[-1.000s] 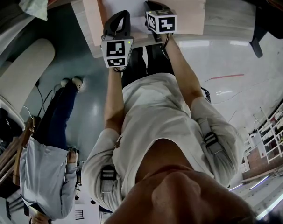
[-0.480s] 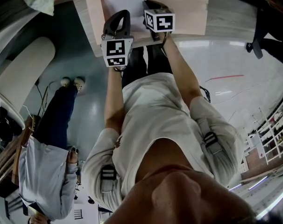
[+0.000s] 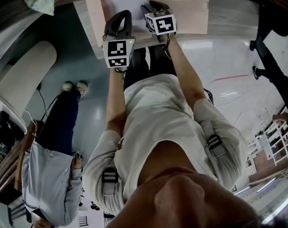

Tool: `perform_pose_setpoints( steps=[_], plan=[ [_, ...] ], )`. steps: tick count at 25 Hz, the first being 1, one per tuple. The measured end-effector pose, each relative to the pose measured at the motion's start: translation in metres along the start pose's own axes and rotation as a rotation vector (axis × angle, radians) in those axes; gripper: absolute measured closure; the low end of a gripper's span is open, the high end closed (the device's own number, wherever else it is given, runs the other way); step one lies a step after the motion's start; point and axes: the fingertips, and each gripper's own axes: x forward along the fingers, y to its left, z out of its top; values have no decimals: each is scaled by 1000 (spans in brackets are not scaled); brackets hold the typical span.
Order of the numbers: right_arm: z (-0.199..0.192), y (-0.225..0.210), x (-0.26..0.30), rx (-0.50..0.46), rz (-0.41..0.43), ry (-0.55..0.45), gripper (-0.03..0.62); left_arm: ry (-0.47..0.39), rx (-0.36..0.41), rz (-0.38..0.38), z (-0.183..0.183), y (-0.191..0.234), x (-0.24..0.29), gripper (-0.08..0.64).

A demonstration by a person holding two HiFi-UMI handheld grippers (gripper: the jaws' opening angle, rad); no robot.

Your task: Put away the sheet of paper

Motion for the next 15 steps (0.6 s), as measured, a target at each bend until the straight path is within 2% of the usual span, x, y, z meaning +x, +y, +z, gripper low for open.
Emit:
perform_pose_setpoints(
  steps=[6,15],
  plan=[
    [1,0,-20,-29,-16,-43,390,-14,12,-3,5,-3,-5,538],
    [16,14,-68,-91,-11,-144,388,-47,13,9,17,-5,-21,538]
  ],
)
